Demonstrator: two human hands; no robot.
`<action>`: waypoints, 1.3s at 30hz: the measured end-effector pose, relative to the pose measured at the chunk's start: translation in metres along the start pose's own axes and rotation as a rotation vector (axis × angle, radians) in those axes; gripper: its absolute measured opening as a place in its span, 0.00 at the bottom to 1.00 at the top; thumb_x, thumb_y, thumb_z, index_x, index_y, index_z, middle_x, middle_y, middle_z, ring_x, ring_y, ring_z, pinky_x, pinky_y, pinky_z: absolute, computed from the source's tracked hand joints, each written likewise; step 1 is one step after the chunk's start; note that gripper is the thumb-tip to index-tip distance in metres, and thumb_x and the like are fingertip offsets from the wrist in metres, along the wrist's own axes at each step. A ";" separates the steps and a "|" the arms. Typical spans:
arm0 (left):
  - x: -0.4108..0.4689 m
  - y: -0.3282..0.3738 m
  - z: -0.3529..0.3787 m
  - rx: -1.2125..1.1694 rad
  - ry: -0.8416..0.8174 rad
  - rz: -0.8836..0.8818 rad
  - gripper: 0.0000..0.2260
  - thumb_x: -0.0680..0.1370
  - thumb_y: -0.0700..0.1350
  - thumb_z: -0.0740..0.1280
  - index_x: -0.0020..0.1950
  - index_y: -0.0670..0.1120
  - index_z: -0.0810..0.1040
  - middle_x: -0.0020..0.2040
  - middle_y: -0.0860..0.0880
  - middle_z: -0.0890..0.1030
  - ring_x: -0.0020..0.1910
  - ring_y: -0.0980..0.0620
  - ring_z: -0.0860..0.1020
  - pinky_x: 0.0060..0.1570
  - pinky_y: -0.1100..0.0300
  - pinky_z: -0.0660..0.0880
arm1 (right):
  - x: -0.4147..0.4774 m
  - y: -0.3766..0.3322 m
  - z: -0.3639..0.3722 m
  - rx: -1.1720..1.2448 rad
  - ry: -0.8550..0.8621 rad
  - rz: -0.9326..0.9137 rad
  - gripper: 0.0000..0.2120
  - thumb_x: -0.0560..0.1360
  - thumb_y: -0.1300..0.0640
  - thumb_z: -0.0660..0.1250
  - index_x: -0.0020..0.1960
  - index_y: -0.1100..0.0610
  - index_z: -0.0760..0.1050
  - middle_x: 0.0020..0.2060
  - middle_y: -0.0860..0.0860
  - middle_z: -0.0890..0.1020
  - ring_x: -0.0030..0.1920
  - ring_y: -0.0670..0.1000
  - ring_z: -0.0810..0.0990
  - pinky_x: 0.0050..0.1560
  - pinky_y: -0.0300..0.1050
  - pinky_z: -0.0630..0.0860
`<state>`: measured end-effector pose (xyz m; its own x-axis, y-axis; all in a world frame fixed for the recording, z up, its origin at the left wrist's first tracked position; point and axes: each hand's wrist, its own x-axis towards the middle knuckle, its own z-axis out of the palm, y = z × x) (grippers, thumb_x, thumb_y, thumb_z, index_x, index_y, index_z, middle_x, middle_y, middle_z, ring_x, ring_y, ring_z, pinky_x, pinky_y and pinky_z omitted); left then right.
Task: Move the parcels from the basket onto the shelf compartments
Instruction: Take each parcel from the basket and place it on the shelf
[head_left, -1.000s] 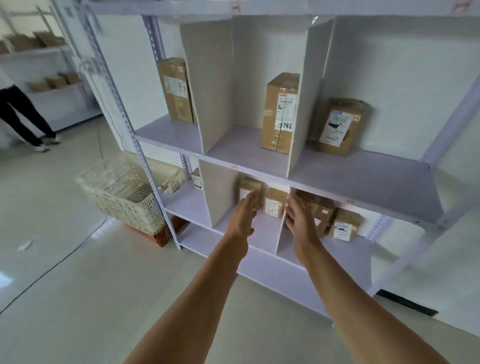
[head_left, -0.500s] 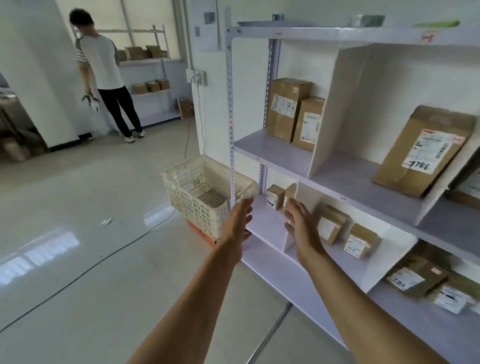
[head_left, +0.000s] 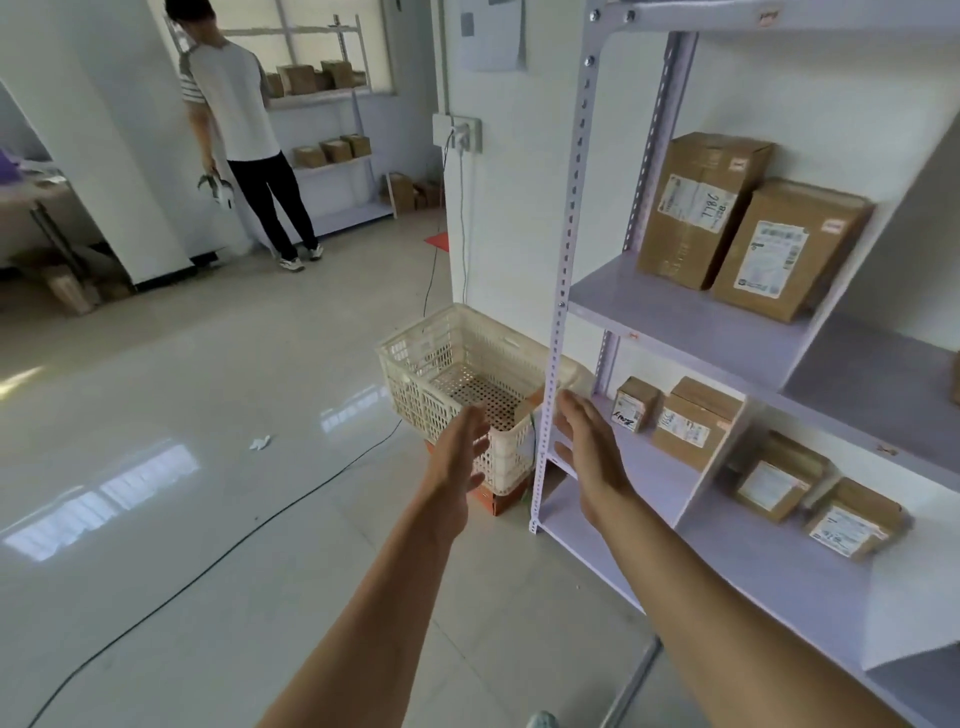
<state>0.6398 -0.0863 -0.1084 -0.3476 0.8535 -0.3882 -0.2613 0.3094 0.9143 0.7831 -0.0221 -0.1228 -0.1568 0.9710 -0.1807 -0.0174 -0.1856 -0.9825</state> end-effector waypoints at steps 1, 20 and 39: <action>0.013 0.004 -0.006 0.004 0.003 -0.005 0.19 0.85 0.56 0.62 0.72 0.49 0.77 0.71 0.51 0.80 0.70 0.49 0.76 0.67 0.46 0.69 | 0.011 0.002 0.009 0.013 -0.004 0.014 0.21 0.87 0.47 0.59 0.77 0.53 0.71 0.66 0.47 0.79 0.67 0.48 0.77 0.68 0.48 0.72; 0.327 0.092 -0.059 0.146 -0.052 -0.117 0.17 0.85 0.55 0.61 0.68 0.49 0.78 0.67 0.49 0.81 0.68 0.49 0.77 0.66 0.47 0.71 | 0.295 0.015 0.134 0.074 0.036 0.136 0.25 0.87 0.44 0.58 0.80 0.54 0.66 0.78 0.51 0.71 0.77 0.52 0.70 0.77 0.53 0.66; 0.620 0.095 -0.072 0.341 -0.416 -0.375 0.20 0.85 0.56 0.63 0.70 0.44 0.78 0.70 0.46 0.80 0.71 0.46 0.76 0.70 0.43 0.71 | 0.501 0.087 0.195 0.195 0.550 0.347 0.29 0.86 0.45 0.60 0.83 0.55 0.61 0.79 0.53 0.69 0.77 0.52 0.70 0.80 0.54 0.64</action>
<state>0.3344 0.4415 -0.2703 0.1068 0.7316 -0.6733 0.0269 0.6748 0.7375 0.5102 0.4189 -0.2903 0.3390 0.7762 -0.5315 -0.2427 -0.4737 -0.8466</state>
